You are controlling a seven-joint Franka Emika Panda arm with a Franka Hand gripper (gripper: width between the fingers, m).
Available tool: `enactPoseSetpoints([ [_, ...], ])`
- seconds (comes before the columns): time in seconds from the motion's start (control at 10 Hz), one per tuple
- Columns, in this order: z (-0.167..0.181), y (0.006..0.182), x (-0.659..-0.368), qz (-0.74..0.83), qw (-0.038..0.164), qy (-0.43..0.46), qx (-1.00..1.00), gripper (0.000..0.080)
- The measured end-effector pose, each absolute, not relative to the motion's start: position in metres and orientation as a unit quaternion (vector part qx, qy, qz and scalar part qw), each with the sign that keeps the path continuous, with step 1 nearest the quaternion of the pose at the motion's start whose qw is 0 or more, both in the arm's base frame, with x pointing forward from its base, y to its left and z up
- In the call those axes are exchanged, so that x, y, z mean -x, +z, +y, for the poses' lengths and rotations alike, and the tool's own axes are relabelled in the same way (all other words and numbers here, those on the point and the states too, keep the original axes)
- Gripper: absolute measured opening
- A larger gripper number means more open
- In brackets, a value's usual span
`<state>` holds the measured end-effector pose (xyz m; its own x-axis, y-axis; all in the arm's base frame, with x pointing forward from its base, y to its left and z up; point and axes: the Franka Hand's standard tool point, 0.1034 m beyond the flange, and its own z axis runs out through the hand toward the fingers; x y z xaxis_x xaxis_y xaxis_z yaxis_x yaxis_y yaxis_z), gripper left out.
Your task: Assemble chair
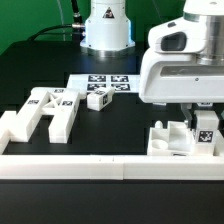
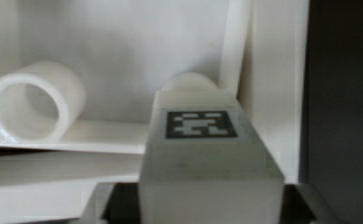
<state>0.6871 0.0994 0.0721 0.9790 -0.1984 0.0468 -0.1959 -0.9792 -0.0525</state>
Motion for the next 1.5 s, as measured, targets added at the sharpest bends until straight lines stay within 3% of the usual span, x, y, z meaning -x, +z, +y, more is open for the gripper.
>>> enactPoseSetpoints([
  [0.2,0.095,0.073,-0.688,0.173,0.025,-0.025,0.984,0.0288],
  [0.9,0.061,0.073,-0.682,0.399,-0.005,-0.021,0.917,0.0291],
  [1.0,0.062,0.072,-0.682,0.402,-0.004,-0.02,0.916,0.0362],
  [1.1,0.062,0.072,-0.682,0.401,-0.004,-0.02,0.916,0.0362],
  [1.2,0.063,0.072,-0.682,0.399,-0.004,-0.02,0.917,0.0549],
  [1.3,0.066,0.077,-0.682,0.384,-0.002,-0.023,0.923,0.0549],
  [1.4,0.065,0.087,-0.674,0.367,0.002,-0.023,0.93,0.0628],
  [1.5,0.058,0.098,-0.661,0.36,0.003,-0.019,0.933,0.0644],
])
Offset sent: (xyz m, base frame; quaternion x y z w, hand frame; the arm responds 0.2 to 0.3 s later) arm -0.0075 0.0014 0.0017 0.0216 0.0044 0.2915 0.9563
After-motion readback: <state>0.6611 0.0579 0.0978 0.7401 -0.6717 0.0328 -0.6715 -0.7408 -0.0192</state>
